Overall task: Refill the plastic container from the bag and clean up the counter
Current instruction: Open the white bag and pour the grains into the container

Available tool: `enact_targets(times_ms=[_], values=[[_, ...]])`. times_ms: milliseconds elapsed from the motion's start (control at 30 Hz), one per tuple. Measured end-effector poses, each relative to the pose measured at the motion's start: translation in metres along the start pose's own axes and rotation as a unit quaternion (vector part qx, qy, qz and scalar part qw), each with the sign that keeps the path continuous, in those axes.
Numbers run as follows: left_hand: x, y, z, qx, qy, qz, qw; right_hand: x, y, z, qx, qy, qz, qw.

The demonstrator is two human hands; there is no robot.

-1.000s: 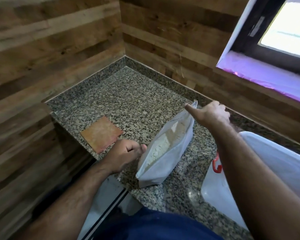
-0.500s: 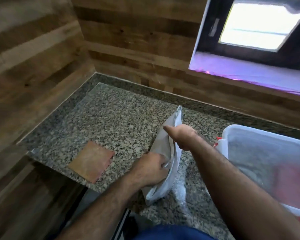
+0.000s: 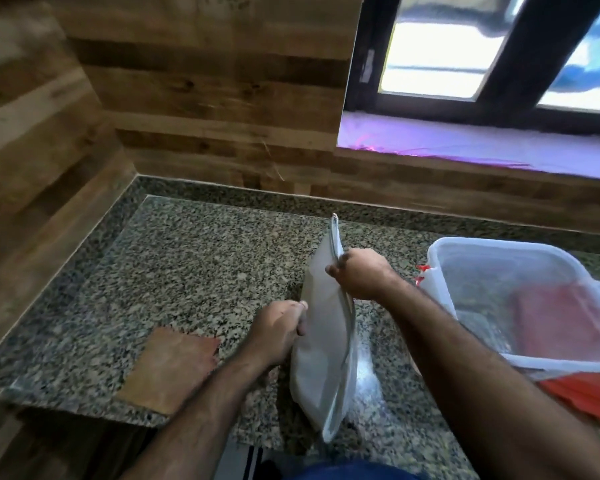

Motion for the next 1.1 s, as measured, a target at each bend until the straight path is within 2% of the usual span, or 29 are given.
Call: enact_targets(times_ms=[100,233,367,533,700,733,867,1000,1100], values=[[0.009,0.026,-0.013,0.047,-0.005,0.01,0.999,-0.013,0.01,0.022,0.029,0.022,0.012,0.999],[0.047,0.061,-0.035,0.091,0.005,-0.031,0.995,-0.023,0.036,0.057,0.102,0.058,0.024,0.993],[0.09,0.101,-0.081,0.098,0.017,0.036,0.994,-0.033,0.072,0.084,0.204,0.092,0.023,0.974],[0.137,0.15,-0.112,0.004,0.092,0.134,0.987,-0.047,0.124,0.105,0.295,0.145,0.057,0.943],[0.156,0.181,-0.098,-0.066,0.109,0.051,0.991,-0.054,0.165,0.12,0.349,0.185,0.112,0.912],[0.154,0.184,-0.096,-0.081,0.115,0.07,0.988,-0.052,0.172,0.122,0.363,0.192,0.116,0.905],[0.148,0.177,-0.09,-0.077,0.016,0.227,0.971,-0.04,0.188,0.13,0.377,0.218,0.133,0.89],[0.146,0.16,-0.082,-0.046,-0.031,0.259,0.964,-0.017,0.198,0.135,0.352,0.218,0.127,0.901],[0.166,0.141,-0.069,0.003,-0.066,0.299,0.952,0.013,0.198,0.135,0.365,0.228,0.072,0.9]])
Point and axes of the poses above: each hand's wrist, its own z-axis away from the middle knuckle, its own y-axis out of the back of the hand, x = y × z, the point moved 1 cm from there along -z, towards the middle knuckle, and after that the axes turned 11 degrees about -x, right-handed, at the moved point
